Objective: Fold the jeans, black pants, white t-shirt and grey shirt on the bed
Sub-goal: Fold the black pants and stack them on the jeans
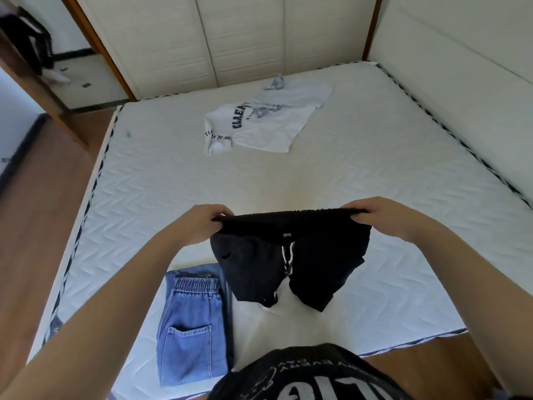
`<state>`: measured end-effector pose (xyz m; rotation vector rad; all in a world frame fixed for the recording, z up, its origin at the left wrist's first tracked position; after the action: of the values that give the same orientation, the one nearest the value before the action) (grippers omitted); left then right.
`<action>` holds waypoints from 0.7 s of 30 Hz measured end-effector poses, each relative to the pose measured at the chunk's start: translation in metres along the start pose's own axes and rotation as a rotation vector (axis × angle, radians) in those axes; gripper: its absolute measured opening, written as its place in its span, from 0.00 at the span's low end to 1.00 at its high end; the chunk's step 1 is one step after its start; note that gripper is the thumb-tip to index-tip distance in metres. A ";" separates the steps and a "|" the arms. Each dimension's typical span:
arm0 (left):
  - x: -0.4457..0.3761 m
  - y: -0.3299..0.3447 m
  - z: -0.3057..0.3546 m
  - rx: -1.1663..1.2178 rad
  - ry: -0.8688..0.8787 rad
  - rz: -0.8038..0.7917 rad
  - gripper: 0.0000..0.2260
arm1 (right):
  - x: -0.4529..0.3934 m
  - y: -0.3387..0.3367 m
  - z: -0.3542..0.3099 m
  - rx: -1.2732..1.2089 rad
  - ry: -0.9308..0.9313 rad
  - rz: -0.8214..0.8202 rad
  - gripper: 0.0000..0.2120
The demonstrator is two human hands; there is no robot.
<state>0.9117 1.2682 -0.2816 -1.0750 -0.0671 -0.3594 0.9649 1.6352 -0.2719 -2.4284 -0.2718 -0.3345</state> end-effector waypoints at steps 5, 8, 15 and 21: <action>0.005 -0.016 0.016 0.313 -0.054 -0.046 0.13 | -0.019 -0.016 0.002 0.045 0.048 -0.024 0.19; 0.008 -0.024 0.026 0.528 -0.090 -0.062 0.13 | -0.029 -0.026 0.002 0.091 0.028 -0.027 0.16; 0.005 -0.036 0.044 0.876 -0.079 -0.051 0.16 | -0.041 -0.034 -0.011 0.202 -0.132 -0.104 0.22; 0.013 -0.043 0.037 0.925 -0.116 -0.127 0.16 | -0.041 -0.047 -0.024 -0.167 -0.300 -0.073 0.24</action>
<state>0.9142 1.2788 -0.2247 -0.1728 -0.3686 -0.3248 0.9089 1.6510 -0.2392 -2.6364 -0.4813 -0.0224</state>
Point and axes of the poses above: each hand's wrist, its own x-axis away from the middle knuckle, its own y-axis out of the palm, z = x × y, the point moved 6 cm from there along -x, towards the middle knuckle, and after that the axes turned 7 degrees about z, right-handed, at the moved point
